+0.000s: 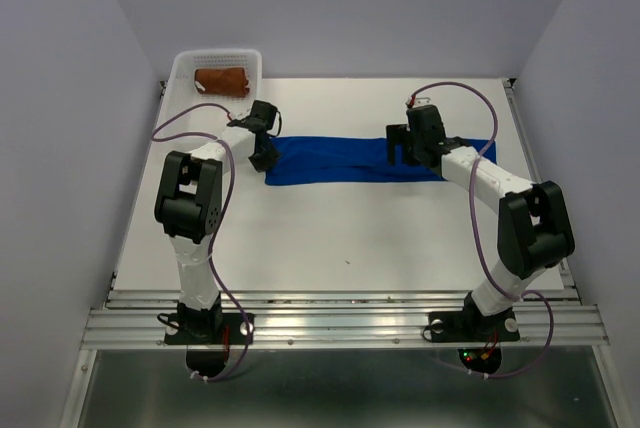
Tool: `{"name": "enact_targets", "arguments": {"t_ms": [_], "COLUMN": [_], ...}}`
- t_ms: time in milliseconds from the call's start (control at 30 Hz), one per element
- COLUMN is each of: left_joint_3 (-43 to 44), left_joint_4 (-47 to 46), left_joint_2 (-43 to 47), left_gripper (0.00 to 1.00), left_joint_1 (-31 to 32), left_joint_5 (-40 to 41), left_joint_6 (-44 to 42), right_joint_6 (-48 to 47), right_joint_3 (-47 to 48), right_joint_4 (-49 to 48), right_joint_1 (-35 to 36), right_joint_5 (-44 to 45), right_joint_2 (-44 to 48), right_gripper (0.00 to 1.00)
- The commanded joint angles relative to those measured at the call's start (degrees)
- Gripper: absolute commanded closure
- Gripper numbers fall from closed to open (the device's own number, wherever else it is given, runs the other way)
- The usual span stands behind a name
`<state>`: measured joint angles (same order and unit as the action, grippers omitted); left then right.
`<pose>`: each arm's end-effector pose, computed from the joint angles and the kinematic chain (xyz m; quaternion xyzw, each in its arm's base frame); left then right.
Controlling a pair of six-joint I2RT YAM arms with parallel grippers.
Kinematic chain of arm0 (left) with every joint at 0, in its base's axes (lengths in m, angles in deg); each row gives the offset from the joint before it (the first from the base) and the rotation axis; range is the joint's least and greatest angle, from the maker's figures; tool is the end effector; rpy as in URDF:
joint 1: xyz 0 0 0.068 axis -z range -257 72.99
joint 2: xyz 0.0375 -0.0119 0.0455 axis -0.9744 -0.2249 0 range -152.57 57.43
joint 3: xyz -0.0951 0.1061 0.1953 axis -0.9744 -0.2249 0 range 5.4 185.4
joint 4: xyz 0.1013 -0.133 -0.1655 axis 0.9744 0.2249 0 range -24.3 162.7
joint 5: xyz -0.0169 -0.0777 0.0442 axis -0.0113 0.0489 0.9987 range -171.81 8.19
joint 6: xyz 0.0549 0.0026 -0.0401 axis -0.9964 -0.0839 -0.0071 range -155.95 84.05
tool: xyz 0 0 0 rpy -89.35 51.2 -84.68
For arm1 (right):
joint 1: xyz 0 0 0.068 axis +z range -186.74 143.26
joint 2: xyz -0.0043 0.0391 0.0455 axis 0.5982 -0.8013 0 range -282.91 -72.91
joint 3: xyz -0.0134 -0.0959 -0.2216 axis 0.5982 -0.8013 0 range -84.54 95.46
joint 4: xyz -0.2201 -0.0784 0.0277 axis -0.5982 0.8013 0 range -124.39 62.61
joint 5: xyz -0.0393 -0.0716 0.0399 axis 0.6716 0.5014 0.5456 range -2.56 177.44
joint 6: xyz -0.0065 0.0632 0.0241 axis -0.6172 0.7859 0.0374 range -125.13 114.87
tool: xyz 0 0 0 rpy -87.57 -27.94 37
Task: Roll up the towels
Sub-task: Fold the towel
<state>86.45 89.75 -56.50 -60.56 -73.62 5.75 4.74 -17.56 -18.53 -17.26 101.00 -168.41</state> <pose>0.3845 -0.1054 0.1507 -0.2289 0.9286 -0.0781 0.2814 0.3363 0.1055 0.2047 -0.0311 0.9160 -0.0077 0.4000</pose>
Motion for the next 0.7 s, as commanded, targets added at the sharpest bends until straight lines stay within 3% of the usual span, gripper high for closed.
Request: {"name": "enact_targets", "arguments": {"t_ms": [0,200,667], "left_joint_3": [0.9,-2.8,-3.2], "left_joint_4": [-4.0,-7.2,-0.8], "left_joint_2": [1.7,8.4,15.2], "left_gripper": [1.00,1.00,1.00], "left_joint_1": [0.0,0.0,0.0], "left_joint_5": [-2.8,-1.9,-0.5], "left_joint_6": [-2.6,-3.0,-2.9], "right_joint_6": [-0.1,0.2,0.1], "right_joint_3": [0.1,0.0,-0.7], "right_joint_4": [-1.4,-1.4,-1.4], "right_joint_1": [-0.4,-0.4,-0.4], "right_joint_5": [1.0,0.3,3.1], "right_joint_2": [3.0,3.7,4.1], "right_gripper": [0.00,0.00,0.00]}}
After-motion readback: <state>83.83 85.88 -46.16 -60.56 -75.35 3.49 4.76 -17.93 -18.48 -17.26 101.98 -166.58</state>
